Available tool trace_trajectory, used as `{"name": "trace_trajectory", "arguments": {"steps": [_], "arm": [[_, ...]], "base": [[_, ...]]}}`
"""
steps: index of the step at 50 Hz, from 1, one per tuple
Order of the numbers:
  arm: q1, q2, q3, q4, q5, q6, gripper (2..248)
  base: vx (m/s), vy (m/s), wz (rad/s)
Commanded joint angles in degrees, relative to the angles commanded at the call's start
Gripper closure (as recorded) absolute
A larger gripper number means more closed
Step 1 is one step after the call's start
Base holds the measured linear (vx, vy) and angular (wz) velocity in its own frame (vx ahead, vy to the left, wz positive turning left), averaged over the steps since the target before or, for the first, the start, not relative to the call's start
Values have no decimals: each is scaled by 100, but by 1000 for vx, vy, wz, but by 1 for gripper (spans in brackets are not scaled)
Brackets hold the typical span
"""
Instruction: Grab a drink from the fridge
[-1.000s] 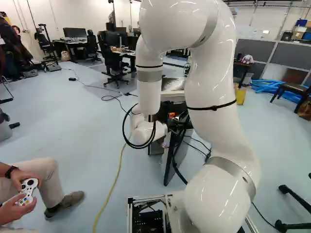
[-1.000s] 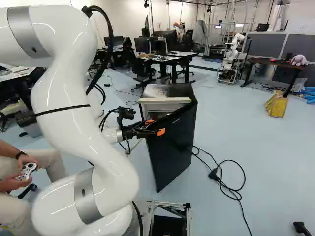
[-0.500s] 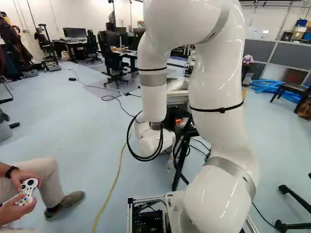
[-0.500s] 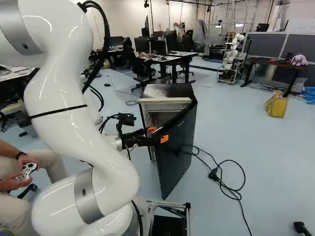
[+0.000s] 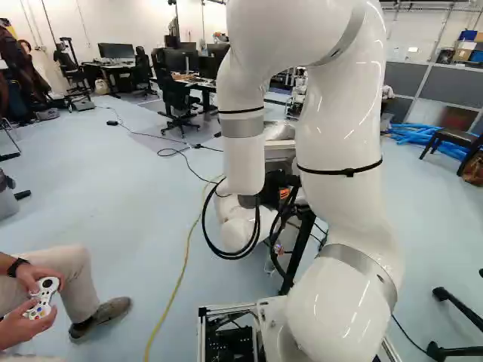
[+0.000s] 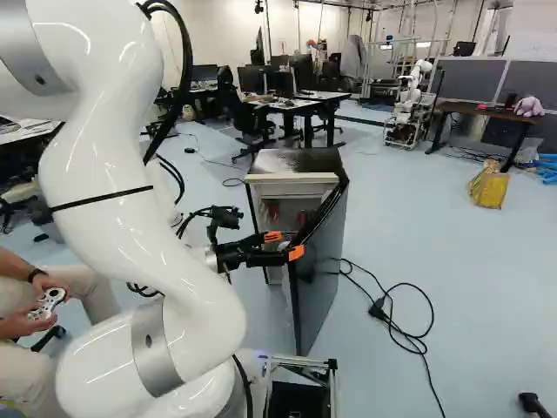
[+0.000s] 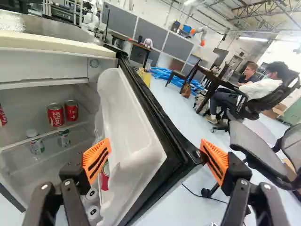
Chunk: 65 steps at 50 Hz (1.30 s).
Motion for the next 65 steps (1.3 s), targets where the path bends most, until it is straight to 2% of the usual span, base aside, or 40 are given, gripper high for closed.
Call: {"name": "trace_trajectory", "arguments": {"steps": [11, 37, 65], "arm": [[0, 0, 0, 111, 0, 0, 3], [0, 0, 0, 688, 15, 0, 3], [0, 0, 0, 1330, 302, 0, 3]], "base": [[0, 0, 0], [0, 0, 0], [0, 0, 0]]}}
